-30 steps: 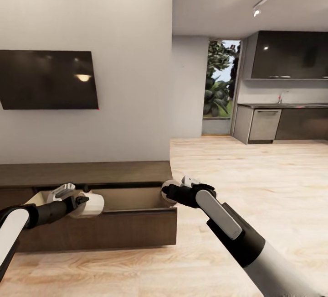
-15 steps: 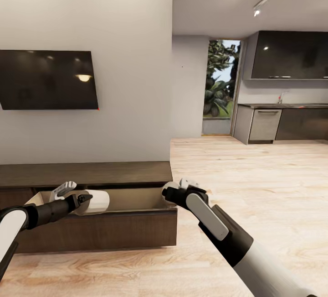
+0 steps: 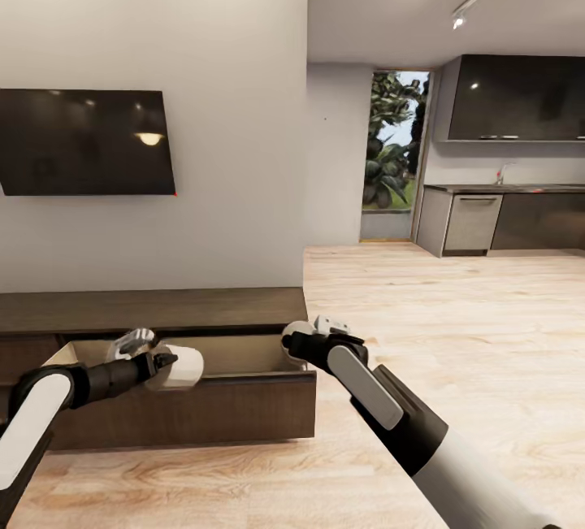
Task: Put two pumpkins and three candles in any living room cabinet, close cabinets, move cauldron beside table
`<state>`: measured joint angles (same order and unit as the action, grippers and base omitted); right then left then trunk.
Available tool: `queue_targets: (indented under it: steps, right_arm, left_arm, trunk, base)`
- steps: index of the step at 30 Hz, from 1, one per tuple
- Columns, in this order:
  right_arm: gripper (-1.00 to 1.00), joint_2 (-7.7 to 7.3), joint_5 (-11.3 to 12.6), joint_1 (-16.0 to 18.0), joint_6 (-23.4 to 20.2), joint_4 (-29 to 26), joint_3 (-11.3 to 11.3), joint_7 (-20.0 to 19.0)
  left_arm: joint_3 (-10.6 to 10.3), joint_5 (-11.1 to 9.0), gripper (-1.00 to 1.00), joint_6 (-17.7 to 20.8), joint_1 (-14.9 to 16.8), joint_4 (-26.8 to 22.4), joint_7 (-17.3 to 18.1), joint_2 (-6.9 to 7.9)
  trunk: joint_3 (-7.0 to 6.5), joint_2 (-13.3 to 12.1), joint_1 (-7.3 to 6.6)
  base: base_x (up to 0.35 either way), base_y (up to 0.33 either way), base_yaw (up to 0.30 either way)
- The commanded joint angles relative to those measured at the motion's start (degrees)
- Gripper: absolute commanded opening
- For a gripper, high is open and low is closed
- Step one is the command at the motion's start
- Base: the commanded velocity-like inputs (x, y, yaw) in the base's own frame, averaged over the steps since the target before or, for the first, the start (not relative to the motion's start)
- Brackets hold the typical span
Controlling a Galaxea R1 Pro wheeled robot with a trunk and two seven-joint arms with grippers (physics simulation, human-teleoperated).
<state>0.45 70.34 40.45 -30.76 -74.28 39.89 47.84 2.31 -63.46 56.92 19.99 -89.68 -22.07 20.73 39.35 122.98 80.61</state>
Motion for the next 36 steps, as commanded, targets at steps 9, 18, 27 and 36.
queue_targets:
  steps: [9, 18, 27, 36]
  right_arm:
    - [-1.0, 1.46, -0.2, 0.3, -0.8, -0.3, -0.1, 0.8]
    - [-1.0, 4.02, -9.8, 0.3, -0.8, 2.1, 0.1, 0.1]
    - [-1.0, 6.93, -11.1, 0.3, -0.7, 5.6, 0.1, -0.1]
    - [-1.0, 7.0, -11.3, 0.3, -0.7, 5.5, 0.1, -0.2]
  left_arm:
    - [-6.4, -0.3, -1.0, -0.2, 7.9, 0.1, -20.0, -8.72]
    - [-7.8, -0.1, -1.0, -0.3, 8.6, 0.1, -21.7, -10.63]
    - [-10.3, 0.1, -1.0, -0.4, 8.5, 0.0, -21.4, -10.8]
    - [-10.5, 0.1, -1.0, -0.3, 8.6, 0.1, -21.2, -10.41]
  trunk:
    - [0.07, 0.0, -0.01]
    - [0.07, 0.0, -0.01]
    - [0.07, 0.0, -0.01]
    - [0.07, 0.0, -0.01]
  base:
    - [0.0, 0.0, 0.0]
    - [0.0, 0.0, 0.0]
    - [0.074, 0.013, 0.0]
    - [0.193, 0.085, 0.0]
